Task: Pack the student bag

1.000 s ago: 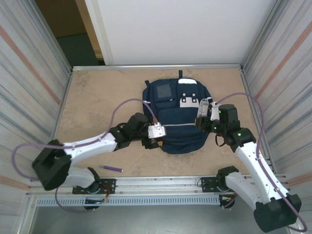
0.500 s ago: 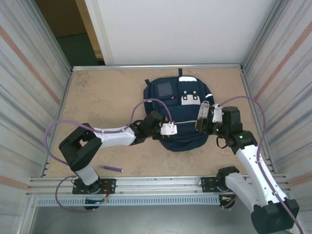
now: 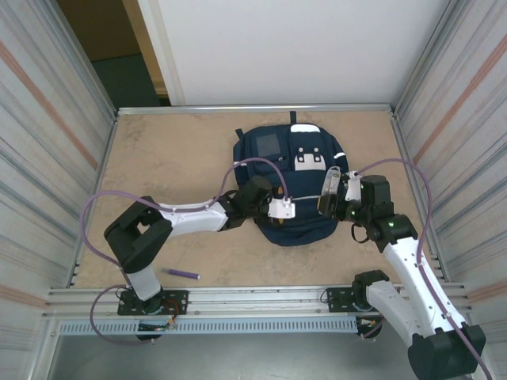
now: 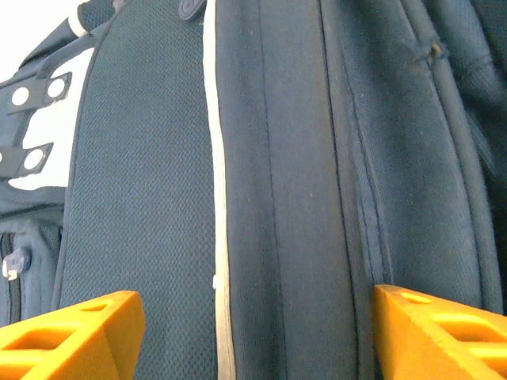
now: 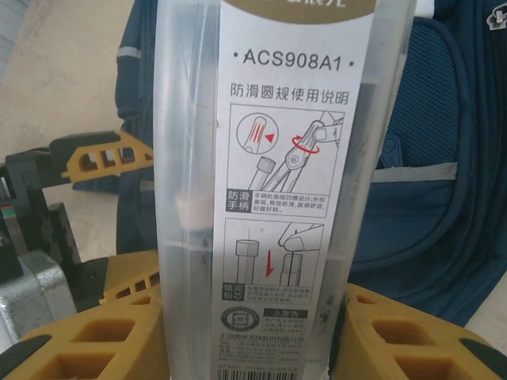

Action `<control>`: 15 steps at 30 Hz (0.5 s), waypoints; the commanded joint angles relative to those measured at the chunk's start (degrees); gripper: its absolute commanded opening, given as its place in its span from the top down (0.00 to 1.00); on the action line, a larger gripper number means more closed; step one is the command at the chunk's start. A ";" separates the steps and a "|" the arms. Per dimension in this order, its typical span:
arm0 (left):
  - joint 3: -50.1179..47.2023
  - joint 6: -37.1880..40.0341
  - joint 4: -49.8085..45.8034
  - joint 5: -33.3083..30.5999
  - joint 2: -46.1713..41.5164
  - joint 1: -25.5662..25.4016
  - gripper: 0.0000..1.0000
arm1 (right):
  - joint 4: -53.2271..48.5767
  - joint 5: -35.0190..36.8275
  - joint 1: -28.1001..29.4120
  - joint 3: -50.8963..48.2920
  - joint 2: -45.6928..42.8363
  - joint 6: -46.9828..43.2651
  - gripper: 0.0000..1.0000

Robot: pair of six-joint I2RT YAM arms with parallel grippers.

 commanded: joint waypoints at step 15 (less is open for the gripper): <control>9.73 -7.61 -4.14 -5.16 2.03 0.90 1.00 | -2.34 0.15 -0.37 0.11 -1.32 8.57 0.65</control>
